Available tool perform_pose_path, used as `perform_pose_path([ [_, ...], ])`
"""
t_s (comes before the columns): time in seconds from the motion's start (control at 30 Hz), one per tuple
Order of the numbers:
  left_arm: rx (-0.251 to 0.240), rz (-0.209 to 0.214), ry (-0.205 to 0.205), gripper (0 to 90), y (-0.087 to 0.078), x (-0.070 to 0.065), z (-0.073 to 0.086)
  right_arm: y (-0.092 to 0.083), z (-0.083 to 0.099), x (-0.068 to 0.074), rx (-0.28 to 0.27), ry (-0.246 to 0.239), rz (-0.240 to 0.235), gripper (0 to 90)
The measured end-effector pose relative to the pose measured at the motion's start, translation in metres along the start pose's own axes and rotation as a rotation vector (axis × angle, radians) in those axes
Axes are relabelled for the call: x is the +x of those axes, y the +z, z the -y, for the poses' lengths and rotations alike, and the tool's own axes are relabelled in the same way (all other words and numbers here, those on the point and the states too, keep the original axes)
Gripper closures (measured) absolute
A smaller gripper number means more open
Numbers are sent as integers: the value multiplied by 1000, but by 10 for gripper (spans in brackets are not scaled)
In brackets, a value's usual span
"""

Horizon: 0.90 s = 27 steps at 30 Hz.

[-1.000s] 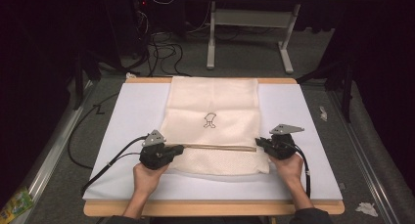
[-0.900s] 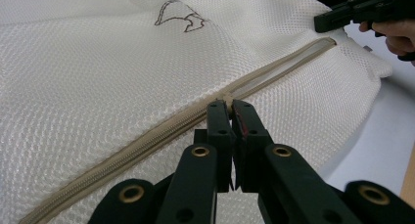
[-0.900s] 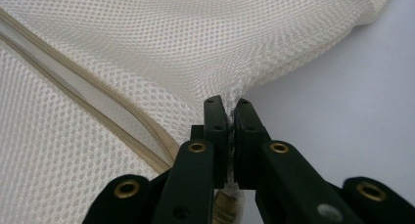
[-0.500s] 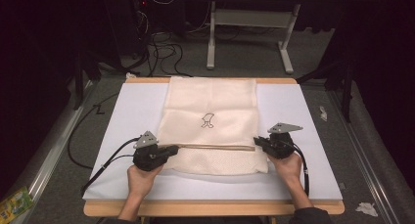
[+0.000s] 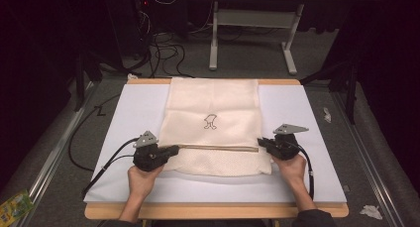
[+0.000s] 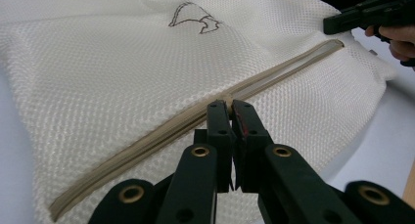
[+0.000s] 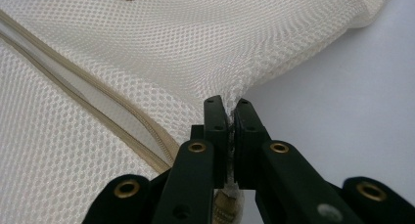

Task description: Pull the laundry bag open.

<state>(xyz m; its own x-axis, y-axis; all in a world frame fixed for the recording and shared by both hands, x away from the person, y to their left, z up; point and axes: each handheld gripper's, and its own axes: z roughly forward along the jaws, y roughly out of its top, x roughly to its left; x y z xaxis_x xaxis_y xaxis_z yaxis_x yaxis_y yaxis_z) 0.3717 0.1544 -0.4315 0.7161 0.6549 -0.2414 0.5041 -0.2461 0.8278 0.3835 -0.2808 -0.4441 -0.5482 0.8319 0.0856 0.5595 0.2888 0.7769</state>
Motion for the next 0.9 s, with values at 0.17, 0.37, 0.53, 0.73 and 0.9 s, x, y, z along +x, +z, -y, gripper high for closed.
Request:
perform_pose_path([
  [0.17, -15, -8, 1, 872, -5, 2, -1, 0, -3, 3, 3, -16, 9, 876],
  [0.37, -19, -12, -18, 872, -9, 6, -4, -1, -3, 1, -12, 5, 4, 876],
  [0.53, -22, -21, -39, 872, -12, 9, 1, -1, -4, 0, -11, 11, -6, 876],
  [0.73, -24, -32, -47, 872, -12, 10, 1, 0, -5, -1, -23, 9, -15, 876],
  [0.9, -25, -59, -60, 872, -15, 11, -1, 0, -6, -1, -27, 10, -18, 875],
])
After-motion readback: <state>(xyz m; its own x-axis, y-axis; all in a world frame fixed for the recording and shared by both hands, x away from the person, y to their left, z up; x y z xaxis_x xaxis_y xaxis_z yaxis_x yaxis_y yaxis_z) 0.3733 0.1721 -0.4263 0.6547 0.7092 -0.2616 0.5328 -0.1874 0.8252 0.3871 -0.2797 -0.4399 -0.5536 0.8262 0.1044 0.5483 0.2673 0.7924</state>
